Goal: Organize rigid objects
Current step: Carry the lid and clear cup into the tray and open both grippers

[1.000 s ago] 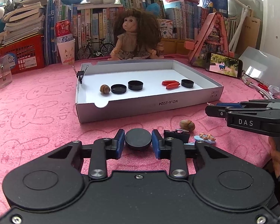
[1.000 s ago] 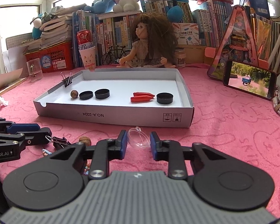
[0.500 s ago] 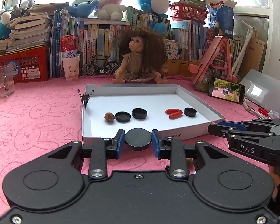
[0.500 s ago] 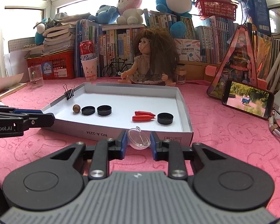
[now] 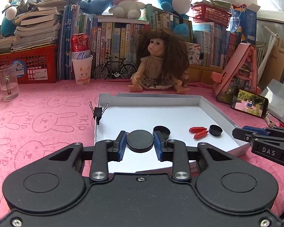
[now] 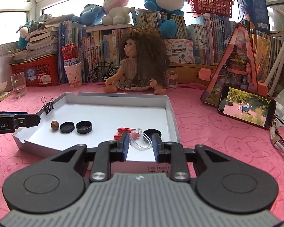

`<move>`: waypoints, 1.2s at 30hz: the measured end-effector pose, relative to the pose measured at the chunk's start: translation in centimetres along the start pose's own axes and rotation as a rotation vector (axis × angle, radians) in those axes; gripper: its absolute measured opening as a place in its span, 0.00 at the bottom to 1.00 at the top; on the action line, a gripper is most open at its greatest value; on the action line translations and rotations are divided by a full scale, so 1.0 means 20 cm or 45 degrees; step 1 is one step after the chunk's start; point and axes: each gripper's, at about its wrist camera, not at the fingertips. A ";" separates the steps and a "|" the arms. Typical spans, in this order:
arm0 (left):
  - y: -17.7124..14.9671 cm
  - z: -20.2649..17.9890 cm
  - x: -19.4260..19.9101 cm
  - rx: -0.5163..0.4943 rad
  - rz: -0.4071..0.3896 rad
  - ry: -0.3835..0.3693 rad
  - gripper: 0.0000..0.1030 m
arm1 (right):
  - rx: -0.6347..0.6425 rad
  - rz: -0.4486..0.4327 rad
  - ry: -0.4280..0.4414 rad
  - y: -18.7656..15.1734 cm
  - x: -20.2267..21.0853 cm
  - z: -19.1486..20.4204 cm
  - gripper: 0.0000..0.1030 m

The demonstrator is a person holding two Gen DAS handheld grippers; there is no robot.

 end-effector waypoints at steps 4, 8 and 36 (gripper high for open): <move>0.01 0.01 -0.10 0.016 0.059 0.004 0.29 | -0.015 0.034 -0.021 0.02 -0.07 -0.03 0.30; 0.00 -0.01 -0.17 0.010 0.092 0.006 0.29 | -0.037 0.068 -0.009 0.03 -0.13 -0.06 0.30; 0.01 -0.13 -0.40 -0.031 0.124 0.060 0.29 | -0.069 0.188 -0.004 0.06 -0.42 -0.08 0.31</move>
Point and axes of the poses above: each gripper's, at about its wrist camera, not at the fingertips, and x roughly against the way its jaws point, z to its left, y to its top, and after that the axes turned 15 degrees about y, right-handed
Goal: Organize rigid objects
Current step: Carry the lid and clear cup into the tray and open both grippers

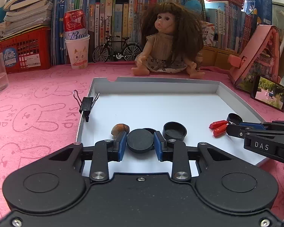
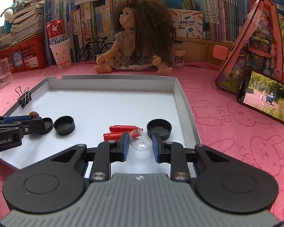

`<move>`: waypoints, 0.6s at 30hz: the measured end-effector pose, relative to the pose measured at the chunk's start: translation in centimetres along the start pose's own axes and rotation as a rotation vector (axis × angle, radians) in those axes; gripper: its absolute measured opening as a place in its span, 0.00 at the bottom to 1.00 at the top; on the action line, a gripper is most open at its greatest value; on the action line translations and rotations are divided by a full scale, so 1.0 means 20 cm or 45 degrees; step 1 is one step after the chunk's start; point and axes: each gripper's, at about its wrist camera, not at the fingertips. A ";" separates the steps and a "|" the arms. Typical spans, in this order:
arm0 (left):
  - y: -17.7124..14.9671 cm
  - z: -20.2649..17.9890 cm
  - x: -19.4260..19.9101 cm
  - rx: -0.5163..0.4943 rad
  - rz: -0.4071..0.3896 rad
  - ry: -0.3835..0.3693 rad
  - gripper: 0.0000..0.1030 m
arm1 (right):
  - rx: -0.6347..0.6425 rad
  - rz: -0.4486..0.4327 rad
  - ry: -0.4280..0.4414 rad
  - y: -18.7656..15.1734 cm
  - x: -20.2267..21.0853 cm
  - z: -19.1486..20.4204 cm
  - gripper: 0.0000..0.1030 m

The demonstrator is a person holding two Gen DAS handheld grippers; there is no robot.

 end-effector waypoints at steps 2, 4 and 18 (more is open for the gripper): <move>0.00 0.00 0.00 0.011 0.004 -0.003 0.29 | -0.018 -0.002 0.012 0.01 0.00 -0.01 0.31; 0.00 0.00 0.00 0.009 0.004 -0.010 0.29 | -0.021 -0.012 0.014 0.01 0.01 -0.01 0.37; 0.02 0.01 0.15 -0.008 -0.086 -0.039 0.54 | -0.016 -0.077 0.050 0.01 0.11 0.02 0.69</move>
Point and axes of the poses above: each gripper's, at about its wrist camera, not at the fingertips, and x roughly against the way its jaws point, z to its left, y to its top, and after that the axes turned 15 degrees about y, right-handed
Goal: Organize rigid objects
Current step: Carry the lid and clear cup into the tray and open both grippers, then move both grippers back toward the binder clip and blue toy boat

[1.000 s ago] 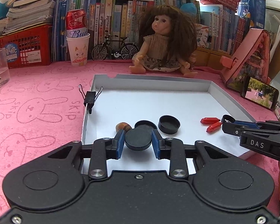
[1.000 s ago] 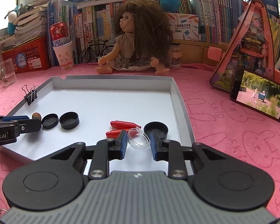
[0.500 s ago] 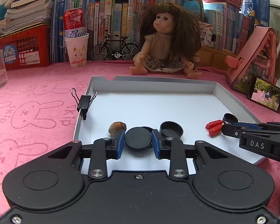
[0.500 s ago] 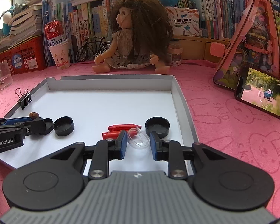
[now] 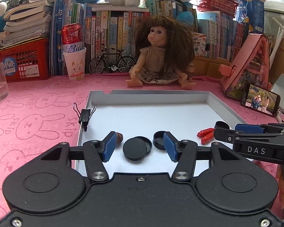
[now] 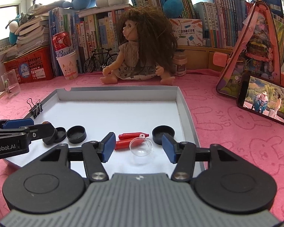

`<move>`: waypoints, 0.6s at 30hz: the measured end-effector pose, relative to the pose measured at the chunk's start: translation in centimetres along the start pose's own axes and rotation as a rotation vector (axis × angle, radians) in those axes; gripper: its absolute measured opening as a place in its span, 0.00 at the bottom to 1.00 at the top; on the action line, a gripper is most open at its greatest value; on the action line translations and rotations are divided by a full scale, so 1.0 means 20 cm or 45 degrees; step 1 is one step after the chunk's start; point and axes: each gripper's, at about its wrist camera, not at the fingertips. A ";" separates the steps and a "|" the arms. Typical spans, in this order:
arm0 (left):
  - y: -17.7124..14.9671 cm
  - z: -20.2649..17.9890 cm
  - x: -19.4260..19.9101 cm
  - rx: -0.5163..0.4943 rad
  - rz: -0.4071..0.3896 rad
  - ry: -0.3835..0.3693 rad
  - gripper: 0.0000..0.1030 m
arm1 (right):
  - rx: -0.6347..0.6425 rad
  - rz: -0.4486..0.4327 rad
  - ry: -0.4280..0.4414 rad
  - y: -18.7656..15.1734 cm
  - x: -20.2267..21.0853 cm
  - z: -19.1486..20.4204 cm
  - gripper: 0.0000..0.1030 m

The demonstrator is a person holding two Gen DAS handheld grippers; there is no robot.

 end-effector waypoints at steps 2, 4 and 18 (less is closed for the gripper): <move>0.00 0.00 0.03 -0.006 -0.015 -0.010 0.62 | -0.009 -0.012 0.004 0.00 0.02 0.00 0.72; 0.00 0.01 0.06 -0.003 -0.031 -0.024 0.70 | -0.019 -0.024 0.018 0.00 0.06 0.00 0.77; -0.05 0.03 0.29 -0.021 -0.104 -0.119 0.82 | -0.024 -0.078 0.070 -0.05 0.25 0.02 0.87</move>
Point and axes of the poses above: each gripper's, at about its wrist camera, not at the fingertips, and x roughly against the way its jaws point, z to its left, y to its top, and after that the axes turned 15 degrees about y, right-handed
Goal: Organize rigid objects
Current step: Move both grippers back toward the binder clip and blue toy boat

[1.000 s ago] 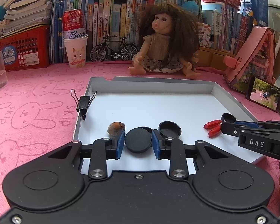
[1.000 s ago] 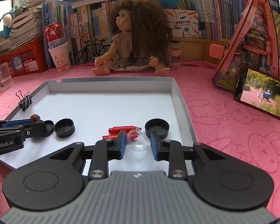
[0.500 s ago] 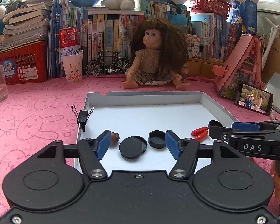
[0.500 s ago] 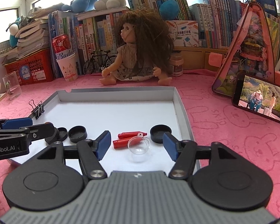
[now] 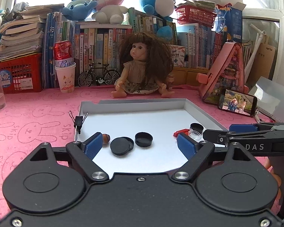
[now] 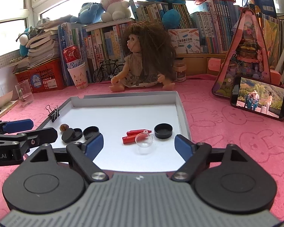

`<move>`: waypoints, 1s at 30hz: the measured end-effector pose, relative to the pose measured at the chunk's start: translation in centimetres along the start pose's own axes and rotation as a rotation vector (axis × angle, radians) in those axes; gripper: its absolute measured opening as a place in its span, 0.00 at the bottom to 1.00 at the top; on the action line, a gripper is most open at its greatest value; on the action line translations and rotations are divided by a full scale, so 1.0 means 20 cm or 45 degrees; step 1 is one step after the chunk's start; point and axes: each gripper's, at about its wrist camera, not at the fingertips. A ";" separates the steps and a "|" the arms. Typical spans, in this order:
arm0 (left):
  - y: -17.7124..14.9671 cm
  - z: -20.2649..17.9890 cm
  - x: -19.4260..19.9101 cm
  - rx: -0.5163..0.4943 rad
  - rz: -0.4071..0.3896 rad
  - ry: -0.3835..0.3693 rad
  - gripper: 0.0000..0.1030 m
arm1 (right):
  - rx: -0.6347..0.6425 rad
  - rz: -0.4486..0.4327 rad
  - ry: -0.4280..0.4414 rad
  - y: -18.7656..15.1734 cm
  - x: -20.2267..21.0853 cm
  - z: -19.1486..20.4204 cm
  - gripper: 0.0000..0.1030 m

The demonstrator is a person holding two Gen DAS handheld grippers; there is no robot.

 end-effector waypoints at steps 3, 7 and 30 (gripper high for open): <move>-0.02 0.00 0.04 -0.003 0.001 -0.014 0.82 | 0.001 -0.008 0.006 -0.02 0.03 0.01 0.88; -0.05 0.02 0.09 0.008 -0.002 -0.027 0.82 | 0.008 -0.023 0.012 -0.04 0.08 0.02 0.90; -0.28 0.07 0.25 0.020 0.063 -0.084 0.83 | 0.067 -0.003 0.028 -0.22 0.20 0.11 0.94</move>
Point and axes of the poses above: each gripper's, at about its wrist camera, not at the fingertips, and x roughly against the way its jaws point, z to its left, y to its top, and after that the axes turned 15 degrees about y, right-handed
